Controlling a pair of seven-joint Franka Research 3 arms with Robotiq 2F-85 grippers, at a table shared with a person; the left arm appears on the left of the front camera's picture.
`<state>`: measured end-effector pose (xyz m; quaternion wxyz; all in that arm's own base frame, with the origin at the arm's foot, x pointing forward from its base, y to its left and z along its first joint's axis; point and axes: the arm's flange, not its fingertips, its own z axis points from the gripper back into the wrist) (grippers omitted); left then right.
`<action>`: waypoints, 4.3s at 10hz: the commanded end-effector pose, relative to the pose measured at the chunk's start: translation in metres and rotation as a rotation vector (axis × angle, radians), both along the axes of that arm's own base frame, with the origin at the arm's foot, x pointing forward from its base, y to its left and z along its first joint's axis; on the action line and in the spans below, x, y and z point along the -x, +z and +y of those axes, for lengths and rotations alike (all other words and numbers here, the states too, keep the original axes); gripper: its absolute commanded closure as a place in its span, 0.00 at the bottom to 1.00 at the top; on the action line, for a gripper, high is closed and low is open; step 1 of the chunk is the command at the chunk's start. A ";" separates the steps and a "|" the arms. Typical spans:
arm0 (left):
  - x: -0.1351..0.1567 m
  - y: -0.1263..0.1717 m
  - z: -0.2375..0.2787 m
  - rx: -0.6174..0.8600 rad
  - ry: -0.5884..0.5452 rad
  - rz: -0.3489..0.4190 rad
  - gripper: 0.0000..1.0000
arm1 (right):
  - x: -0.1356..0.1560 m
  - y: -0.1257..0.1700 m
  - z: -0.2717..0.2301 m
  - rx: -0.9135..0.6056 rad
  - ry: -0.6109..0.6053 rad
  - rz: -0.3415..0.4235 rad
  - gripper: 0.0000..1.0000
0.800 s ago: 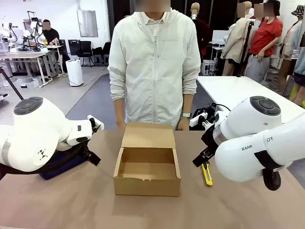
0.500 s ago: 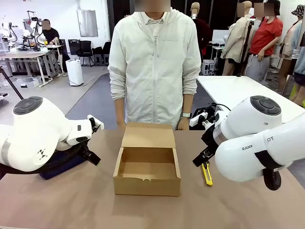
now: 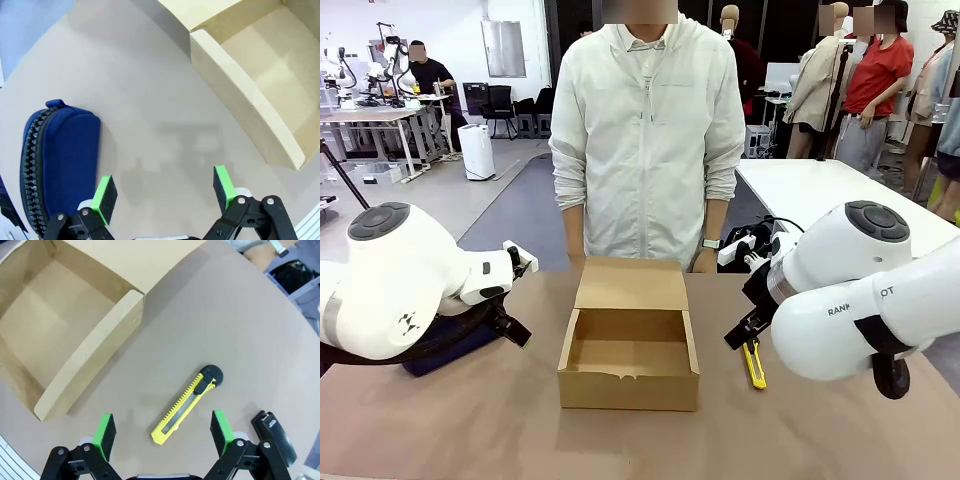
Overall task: Pack the items into the box.
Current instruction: Pick up the item specified by the human and place it in the Mailer Box.
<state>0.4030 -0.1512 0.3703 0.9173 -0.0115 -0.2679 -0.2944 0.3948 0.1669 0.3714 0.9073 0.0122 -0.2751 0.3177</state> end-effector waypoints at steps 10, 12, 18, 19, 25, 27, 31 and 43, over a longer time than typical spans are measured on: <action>0.004 0.019 0.009 0.030 -0.097 0.038 0.00 | -0.006 0.012 -0.004 -0.049 -0.037 0.082 0.00; 0.004 0.078 0.019 0.307 -0.109 0.263 0.00 | -0.017 0.064 -0.033 -0.281 -0.123 0.233 0.00; 0.032 0.183 0.249 0.948 0.246 0.267 0.00 | 0.017 0.161 -0.260 -1.002 -0.422 0.381 0.00; 0.052 0.172 0.294 1.004 0.385 0.216 0.00 | 0.035 0.149 -0.304 -1.135 -0.522 0.349 0.00; 0.089 0.155 0.368 1.087 0.539 0.198 0.00 | 0.083 0.123 -0.385 -1.334 -0.717 0.276 0.00; 0.089 0.155 0.368 1.087 0.539 0.198 0.00 | 0.083 0.123 -0.385 -1.334 -0.717 0.276 0.00; 0.089 0.155 0.368 1.087 0.539 0.198 0.00 | 0.083 0.123 -0.385 -1.334 -0.717 0.276 0.00; -0.067 0.136 0.169 0.065 0.324 0.433 0.00 | 0.083 0.123 -0.385 -1.334 -0.717 0.276 0.00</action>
